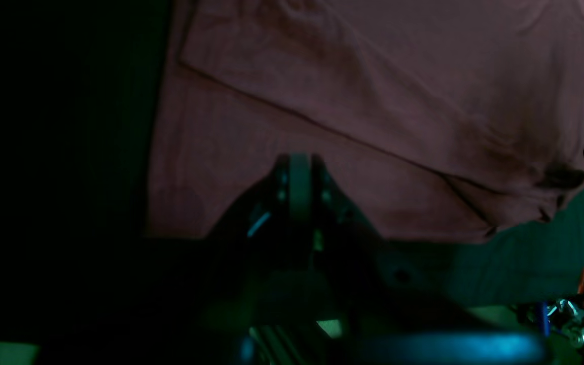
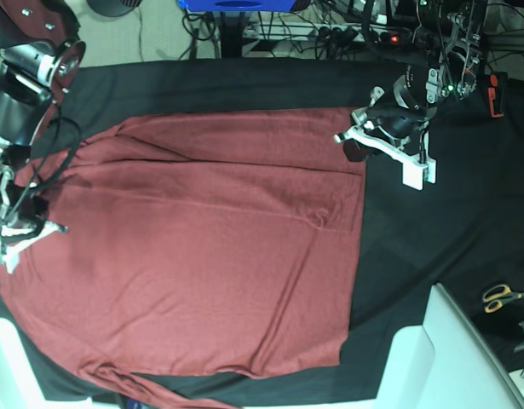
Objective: Fold the T-shirt properly
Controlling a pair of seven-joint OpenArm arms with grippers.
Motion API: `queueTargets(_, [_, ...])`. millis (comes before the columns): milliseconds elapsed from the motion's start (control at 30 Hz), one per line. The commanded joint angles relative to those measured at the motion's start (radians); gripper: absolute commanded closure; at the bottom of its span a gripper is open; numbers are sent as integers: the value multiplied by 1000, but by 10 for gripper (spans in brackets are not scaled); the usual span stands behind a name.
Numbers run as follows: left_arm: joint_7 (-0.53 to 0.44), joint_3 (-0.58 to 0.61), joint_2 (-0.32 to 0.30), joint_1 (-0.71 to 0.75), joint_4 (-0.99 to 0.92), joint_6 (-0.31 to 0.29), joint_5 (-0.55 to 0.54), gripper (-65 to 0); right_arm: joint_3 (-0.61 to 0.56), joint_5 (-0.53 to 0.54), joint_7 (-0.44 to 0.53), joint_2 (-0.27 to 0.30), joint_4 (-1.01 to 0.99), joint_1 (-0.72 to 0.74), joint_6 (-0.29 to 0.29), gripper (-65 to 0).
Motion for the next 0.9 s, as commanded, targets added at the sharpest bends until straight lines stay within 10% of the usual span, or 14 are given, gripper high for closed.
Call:
queueTargets(0, [-11,-4,-9,-1,15,-7,-8,0,2,7,10,16,10,22,1,-3])
queueTargets(333, [-11,-45,-3,13,14,-7,41,0,238,10,93,-62,222,-82,6,-57])
queueTargets(600, [-11,-124,-2,44,12,-8,99,0,141,7,127,-58,208,-156,3,-263])
queueTargets(867, [-11,-156,-2,52,12,-8,99,0,137,7,128,-56,196,-159,1,-272])
